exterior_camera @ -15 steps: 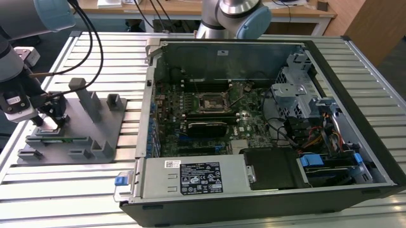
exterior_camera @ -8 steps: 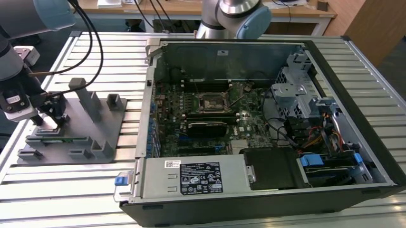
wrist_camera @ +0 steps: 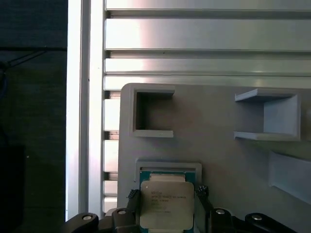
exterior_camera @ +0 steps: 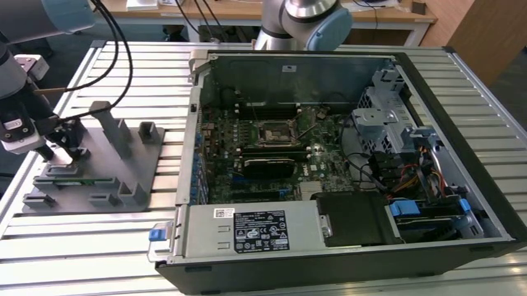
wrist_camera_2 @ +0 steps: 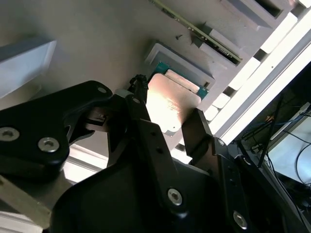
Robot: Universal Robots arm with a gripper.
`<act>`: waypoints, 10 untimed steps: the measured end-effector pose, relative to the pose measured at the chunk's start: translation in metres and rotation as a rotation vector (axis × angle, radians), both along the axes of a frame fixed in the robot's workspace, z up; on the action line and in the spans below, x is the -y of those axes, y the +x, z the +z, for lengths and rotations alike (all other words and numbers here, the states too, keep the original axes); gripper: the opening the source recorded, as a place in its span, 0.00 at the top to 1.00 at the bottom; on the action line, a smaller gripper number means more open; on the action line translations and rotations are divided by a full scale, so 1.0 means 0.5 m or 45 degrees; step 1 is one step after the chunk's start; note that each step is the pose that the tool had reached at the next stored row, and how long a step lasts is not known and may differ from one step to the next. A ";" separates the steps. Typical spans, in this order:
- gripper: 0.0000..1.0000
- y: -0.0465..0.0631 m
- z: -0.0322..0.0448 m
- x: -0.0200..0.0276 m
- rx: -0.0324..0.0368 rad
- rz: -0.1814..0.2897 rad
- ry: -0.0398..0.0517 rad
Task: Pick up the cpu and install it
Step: 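Pick up the cpu and move it towards the insertion slot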
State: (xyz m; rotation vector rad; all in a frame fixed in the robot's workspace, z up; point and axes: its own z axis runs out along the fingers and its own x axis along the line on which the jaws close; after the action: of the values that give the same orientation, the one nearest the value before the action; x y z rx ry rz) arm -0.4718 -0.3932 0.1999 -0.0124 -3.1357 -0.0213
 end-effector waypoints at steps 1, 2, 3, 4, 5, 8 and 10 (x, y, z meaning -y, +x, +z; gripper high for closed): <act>0.47 0.000 0.004 -0.0004 -0.0001 0.000 0.000; 0.47 0.000 0.008 -0.0007 -0.0001 0.000 0.000; 0.47 0.000 0.012 -0.0011 0.0000 0.000 0.000; 0.47 0.000 0.015 -0.0014 0.0000 0.000 0.000; 0.47 0.000 0.019 -0.0018 0.0001 0.000 0.001; 0.47 0.000 0.033 -0.0029 -0.0001 0.000 0.001; 0.47 0.000 0.043 -0.0036 0.0000 0.000 0.001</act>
State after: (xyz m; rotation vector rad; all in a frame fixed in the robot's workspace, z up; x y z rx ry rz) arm -0.4718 -0.3914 0.2214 -0.0123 -3.1357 -0.0229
